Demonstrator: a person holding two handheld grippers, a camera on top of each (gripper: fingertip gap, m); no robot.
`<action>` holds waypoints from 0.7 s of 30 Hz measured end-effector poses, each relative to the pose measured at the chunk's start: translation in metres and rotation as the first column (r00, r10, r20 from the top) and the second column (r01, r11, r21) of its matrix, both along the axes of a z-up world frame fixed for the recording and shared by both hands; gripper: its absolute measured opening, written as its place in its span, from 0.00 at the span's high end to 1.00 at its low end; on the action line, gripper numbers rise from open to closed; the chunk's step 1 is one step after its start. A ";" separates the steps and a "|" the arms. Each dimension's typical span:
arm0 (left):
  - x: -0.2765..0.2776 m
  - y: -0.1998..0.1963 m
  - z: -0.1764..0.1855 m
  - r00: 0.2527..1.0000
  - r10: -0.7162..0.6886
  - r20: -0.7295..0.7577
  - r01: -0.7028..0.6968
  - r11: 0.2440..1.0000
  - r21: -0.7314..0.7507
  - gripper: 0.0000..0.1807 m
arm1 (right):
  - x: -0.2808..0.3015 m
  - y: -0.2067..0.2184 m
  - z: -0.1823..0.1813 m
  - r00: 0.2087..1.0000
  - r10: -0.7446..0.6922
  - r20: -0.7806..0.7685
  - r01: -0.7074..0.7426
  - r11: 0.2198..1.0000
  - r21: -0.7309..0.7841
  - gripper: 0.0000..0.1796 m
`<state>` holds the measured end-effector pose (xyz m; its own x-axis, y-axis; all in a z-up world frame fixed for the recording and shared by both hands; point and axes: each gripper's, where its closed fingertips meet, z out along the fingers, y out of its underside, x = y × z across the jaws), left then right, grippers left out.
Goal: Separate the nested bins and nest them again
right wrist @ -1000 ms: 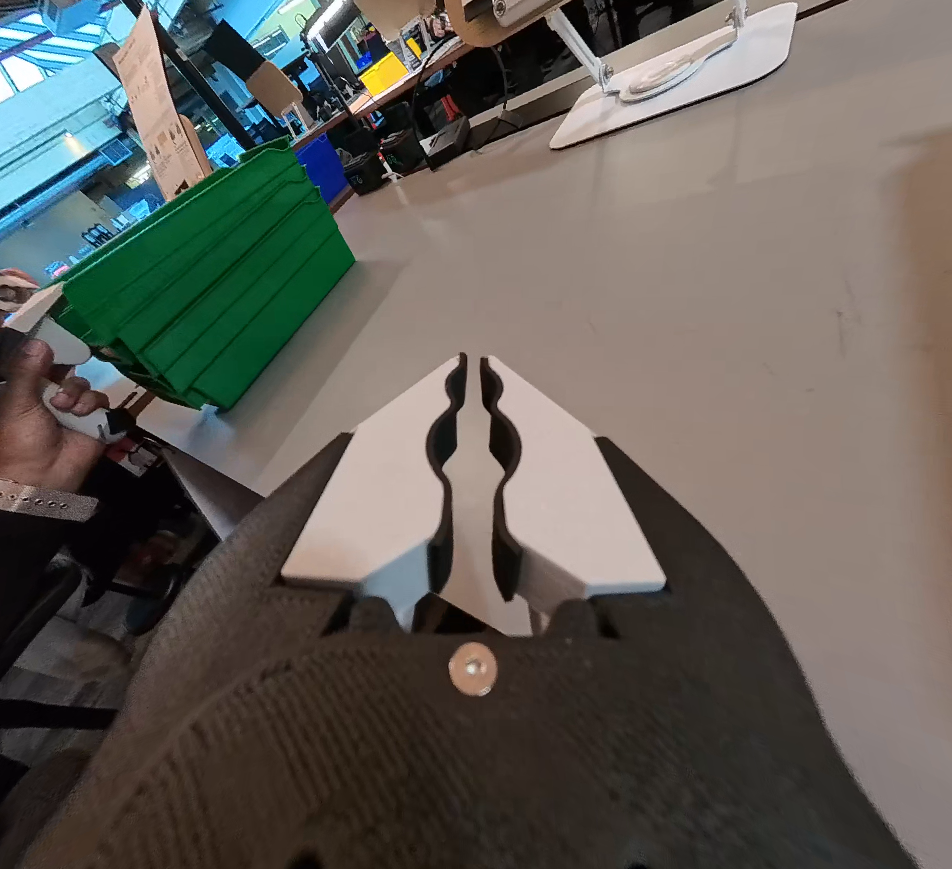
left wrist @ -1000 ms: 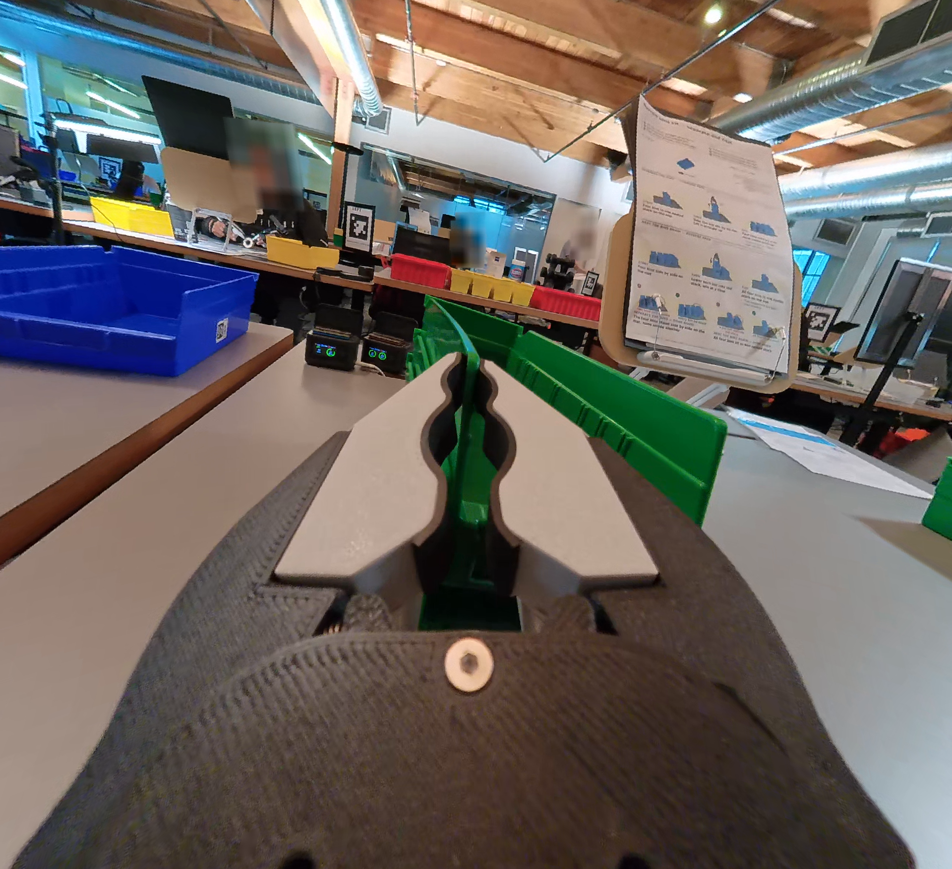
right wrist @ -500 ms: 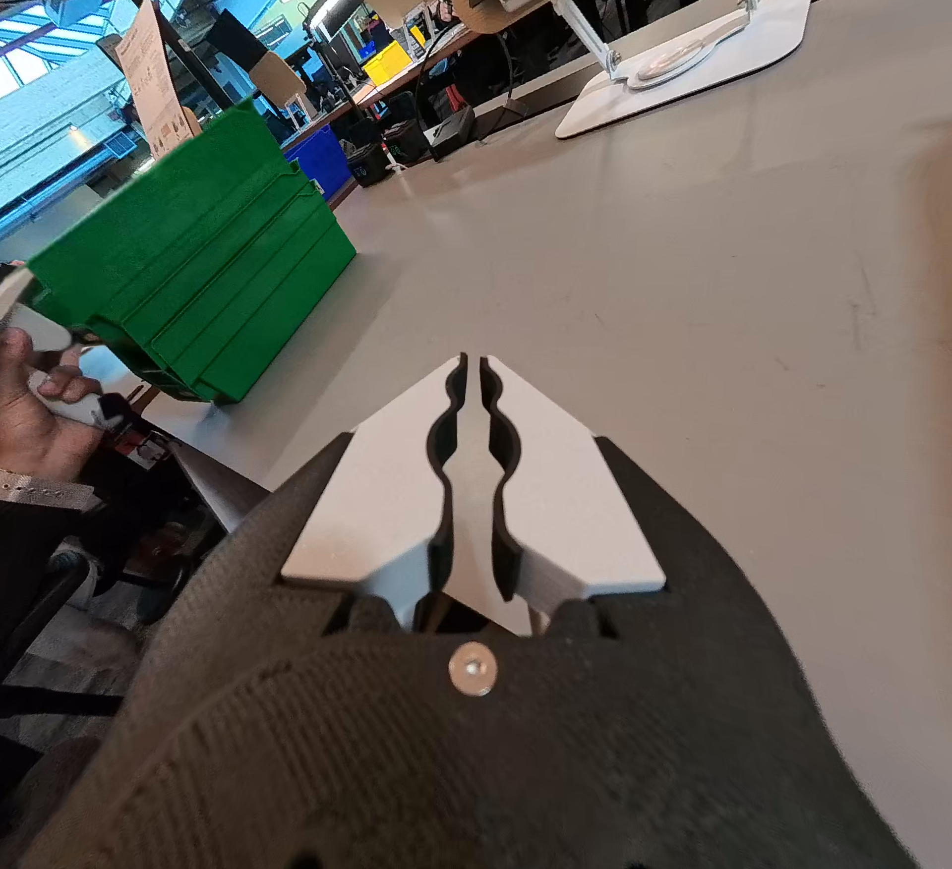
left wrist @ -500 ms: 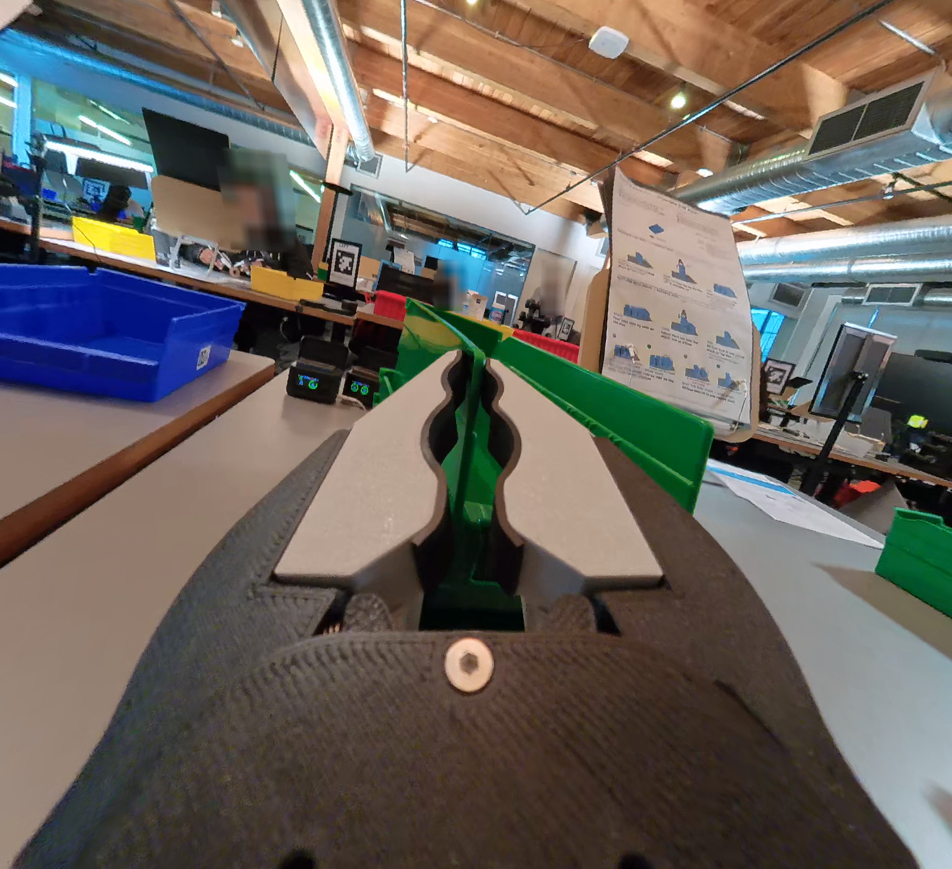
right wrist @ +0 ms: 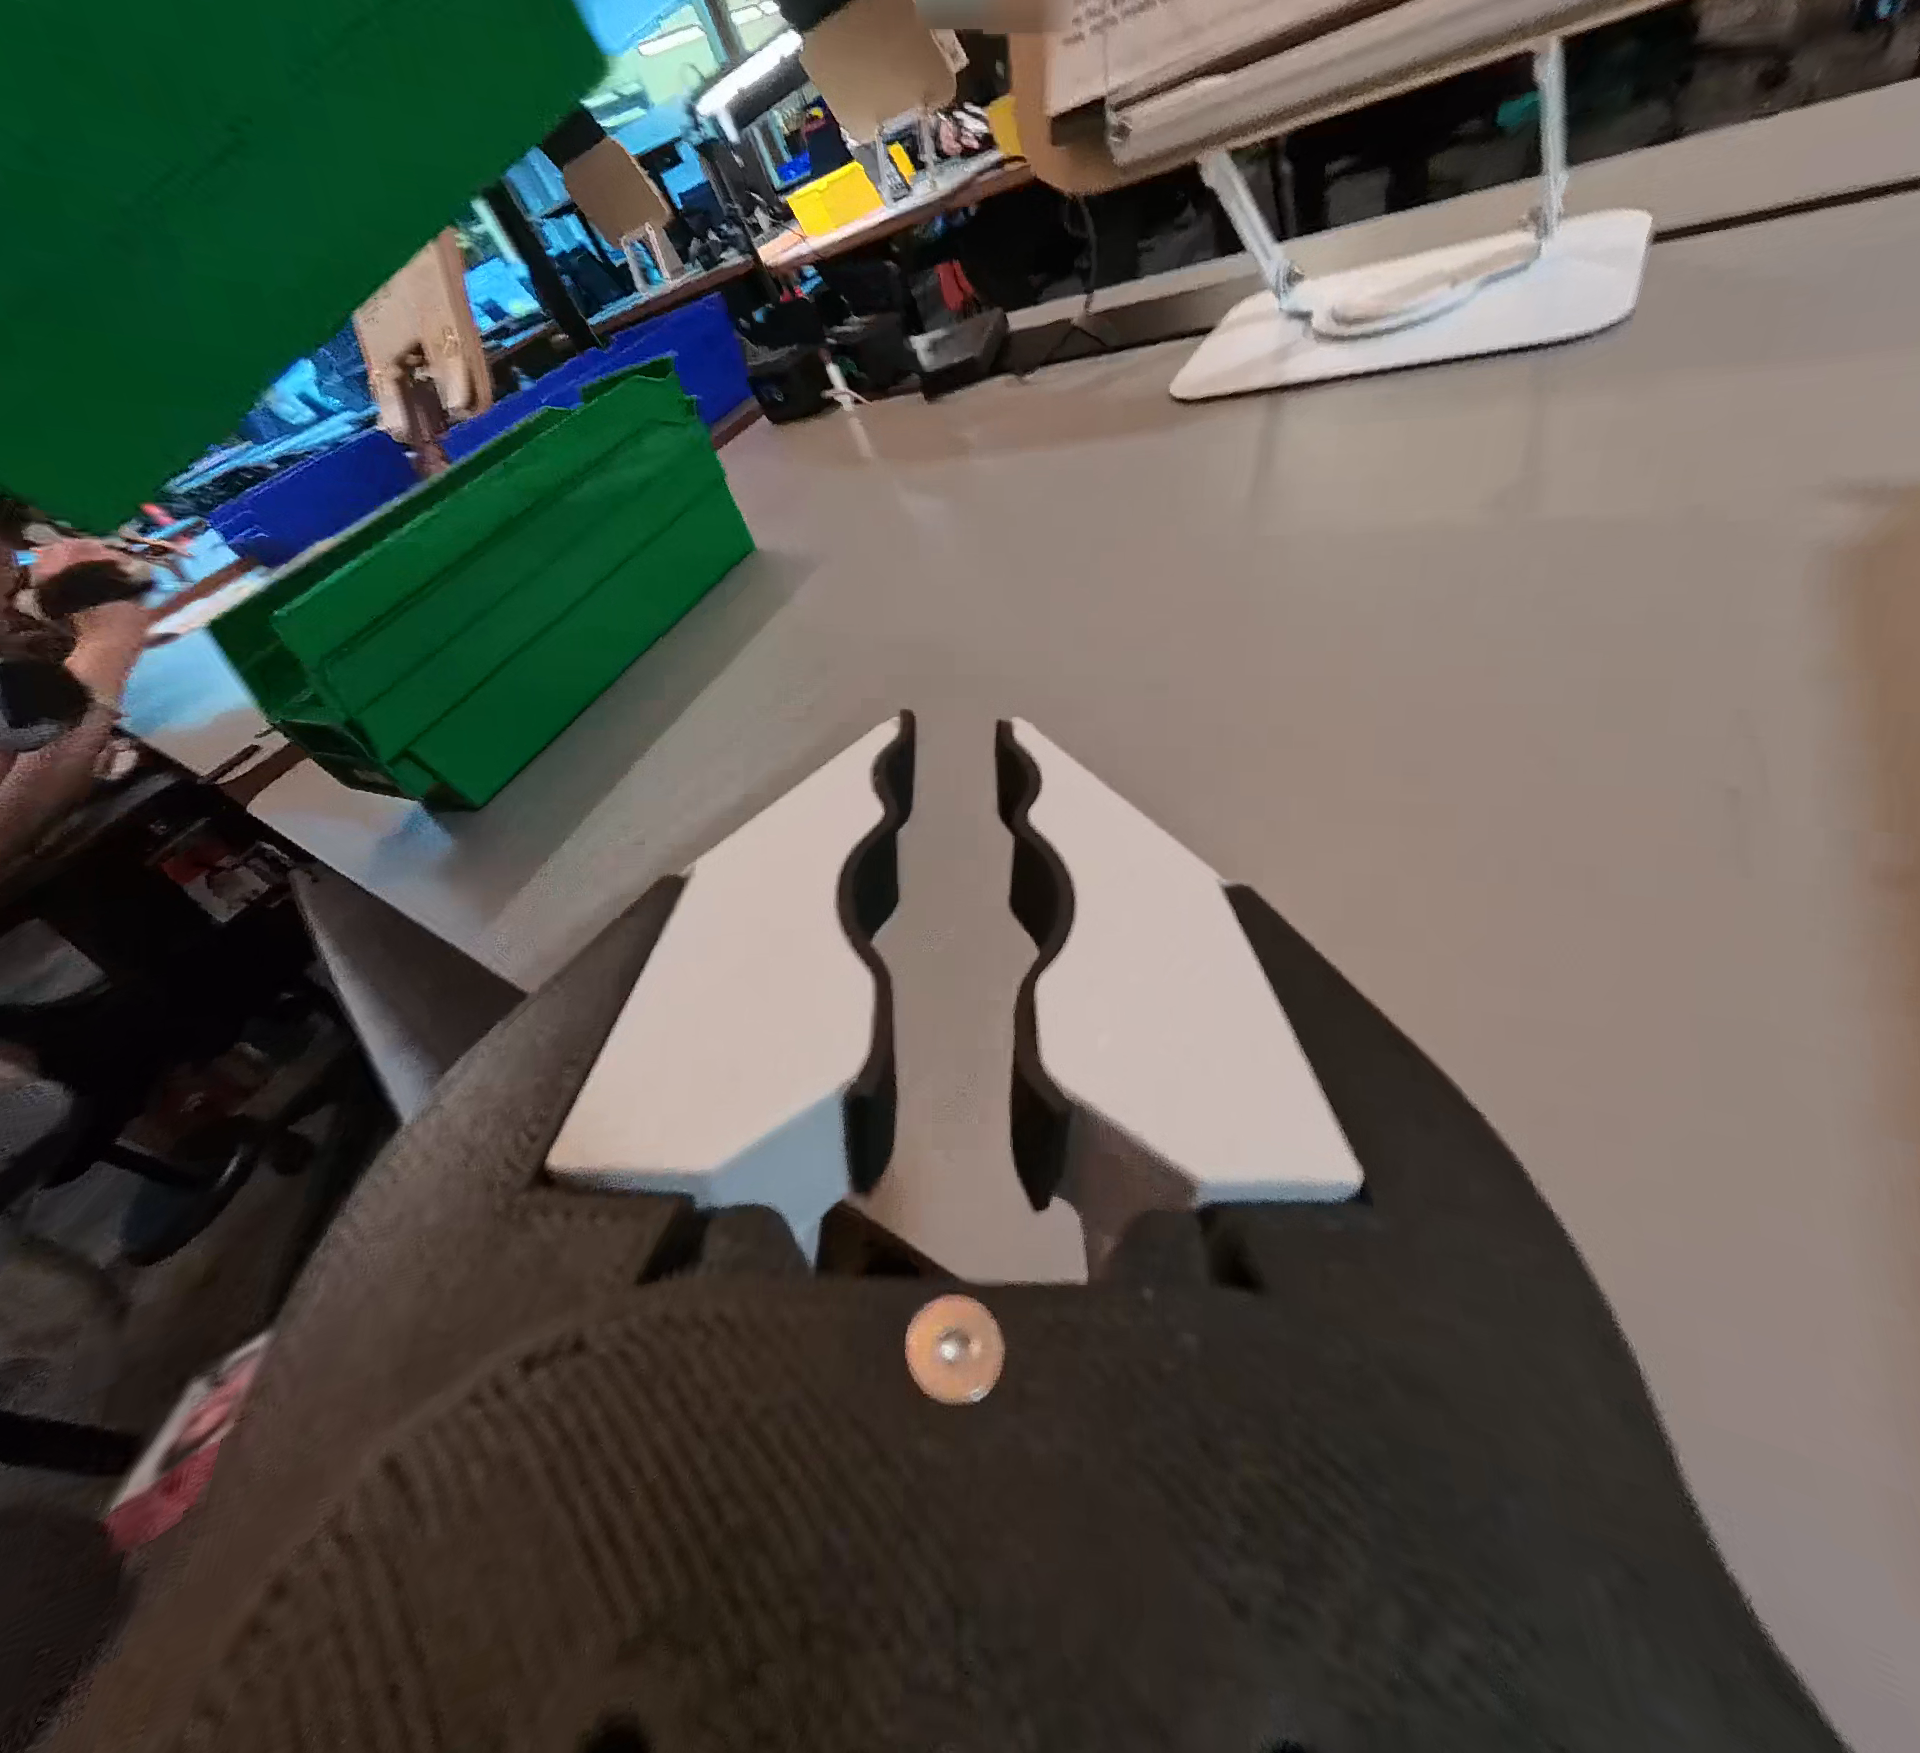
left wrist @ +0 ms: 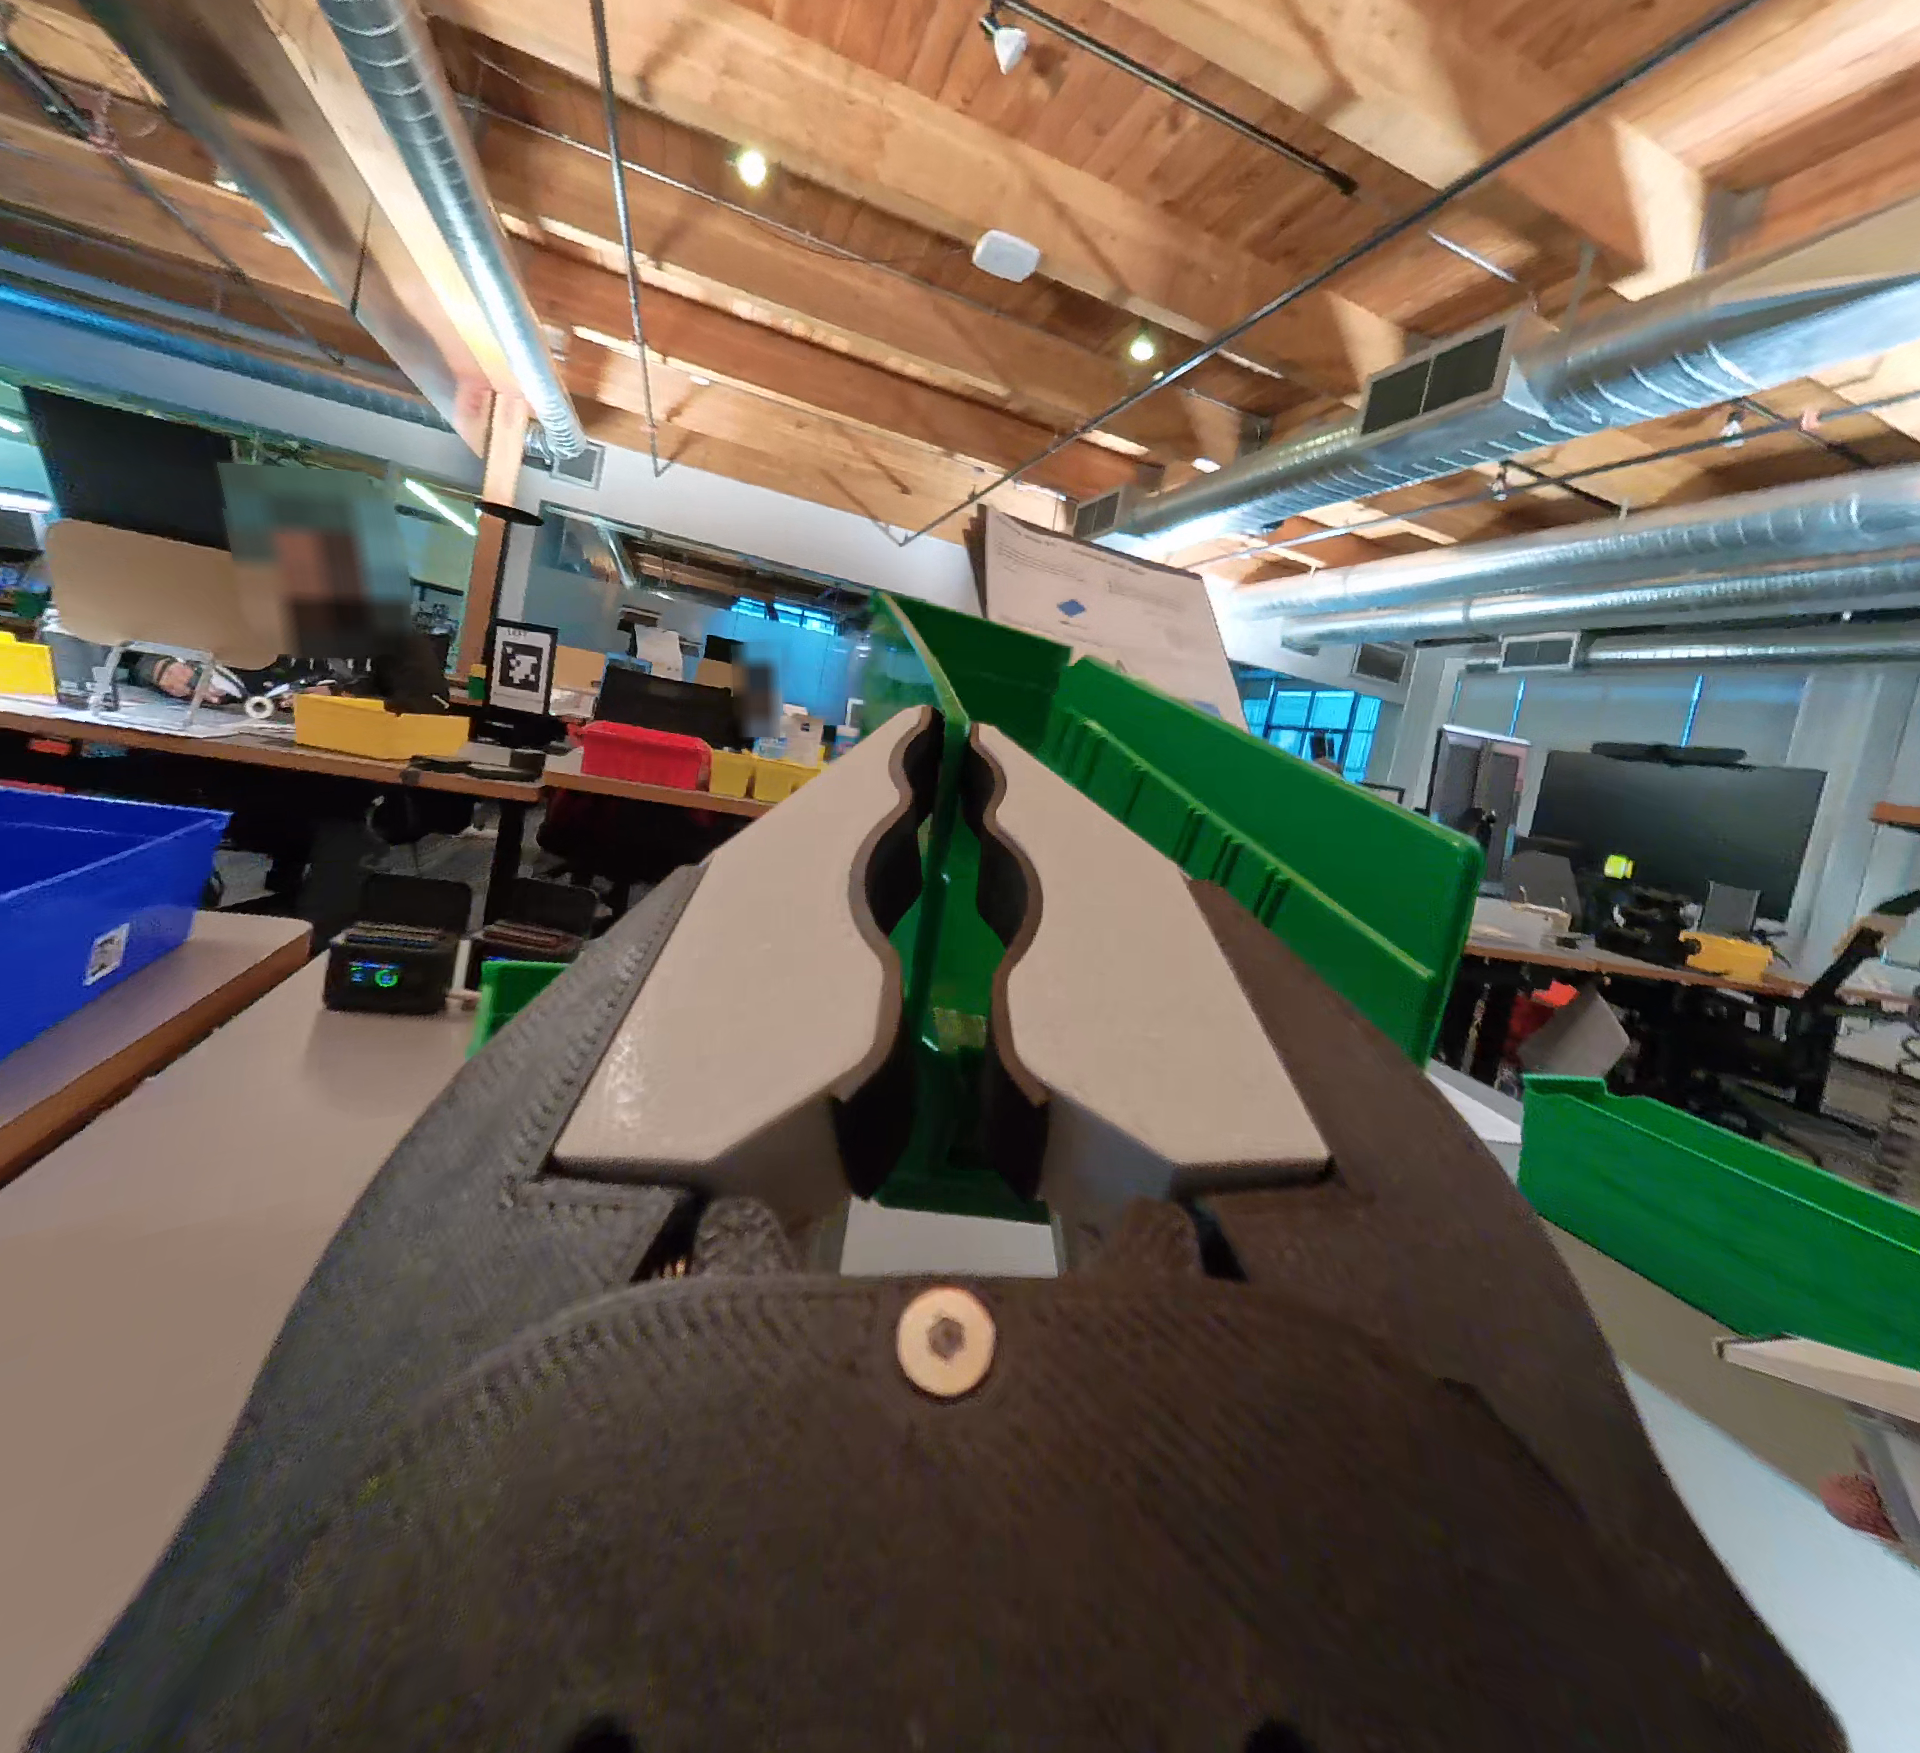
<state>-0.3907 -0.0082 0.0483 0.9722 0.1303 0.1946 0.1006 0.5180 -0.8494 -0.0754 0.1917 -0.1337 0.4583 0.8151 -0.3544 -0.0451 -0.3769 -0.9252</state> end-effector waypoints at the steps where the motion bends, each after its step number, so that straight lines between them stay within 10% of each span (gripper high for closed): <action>1: 0.011 0.006 0.001 1.000 0.002 -0.005 -0.003 1.000 -0.017 1.00 | -0.005 -0.008 0.004 0.999 0.030 -0.023 -0.030 1.000 0.002 0.89; 10: 0.124 0.063 -0.038 0.992 -0.059 -0.114 0.041 0.987 -0.158 1.00 | -0.069 -0.120 0.056 0.956 0.234 -0.178 -0.206 0.965 0.164 0.56; 21: 0.200 0.097 -0.115 0.976 -0.159 -0.147 0.101 0.936 -0.336 0.98 | -0.051 -0.085 0.019 0.994 0.004 -0.112 -0.008 0.999 -0.032 0.89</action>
